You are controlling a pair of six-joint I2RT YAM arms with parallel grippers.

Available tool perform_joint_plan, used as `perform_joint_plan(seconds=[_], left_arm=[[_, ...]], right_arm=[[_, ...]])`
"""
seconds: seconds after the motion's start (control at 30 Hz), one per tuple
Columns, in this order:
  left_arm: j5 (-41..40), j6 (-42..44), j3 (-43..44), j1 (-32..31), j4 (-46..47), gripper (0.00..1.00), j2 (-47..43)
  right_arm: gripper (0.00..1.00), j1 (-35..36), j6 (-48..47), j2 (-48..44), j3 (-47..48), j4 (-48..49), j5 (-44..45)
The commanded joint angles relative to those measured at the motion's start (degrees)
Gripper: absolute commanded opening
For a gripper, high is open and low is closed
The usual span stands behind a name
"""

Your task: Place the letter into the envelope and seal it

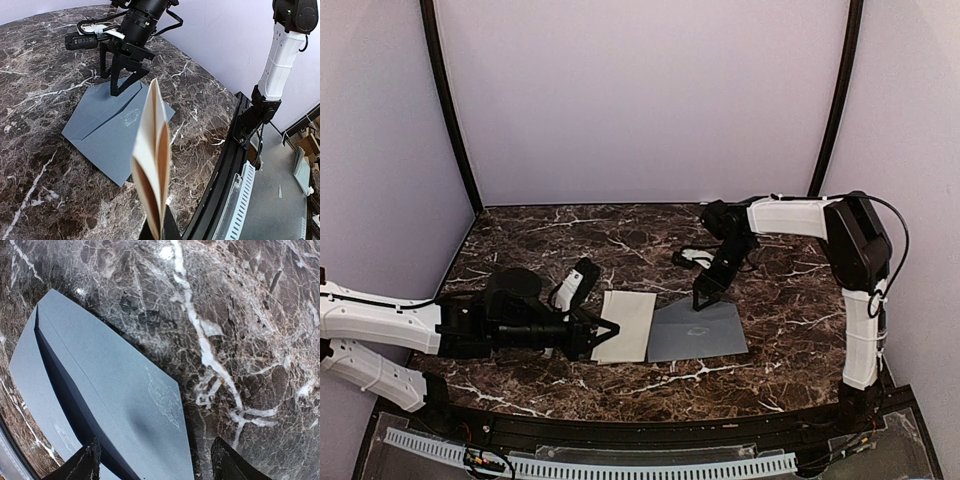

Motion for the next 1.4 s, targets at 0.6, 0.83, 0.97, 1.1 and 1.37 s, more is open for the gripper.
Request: perform_joint_plan(seconds=[0.6, 0.83, 0.97, 1.1, 1.37], left_arm=[[0.3, 1.6, -1.8, -0.3, -1.7, 0.00, -5.0], [0.4, 1.7, -2.0, -0.3, -1.6, 0.00, -5.7], [0.7, 1.8, -2.0, -0.3, -1.5, 0.00, -5.8], [0.6, 1.8, -2.0, -0.3, -1.4, 0.00, -5.6], [0.6, 1.9, -1.7, -0.3, -1.3, 0.00, -4.6]], right_arm=[[0.60, -0.1, 5.4, -4.0, -8.6, 2.6, -4.1], [0.41, 0.0, 9.6, -9.3, -15.1, 7.6, -5.8], [0.36, 0.6, 11.5, -12.4, -20.3, 11.9, -7.8], [0.33, 1.0, 12.8, -13.7, -24.2, 15.9, -10.3], [0.28, 2.4, 15.3, -12.7, -27.5, 22.6, -15.6]])
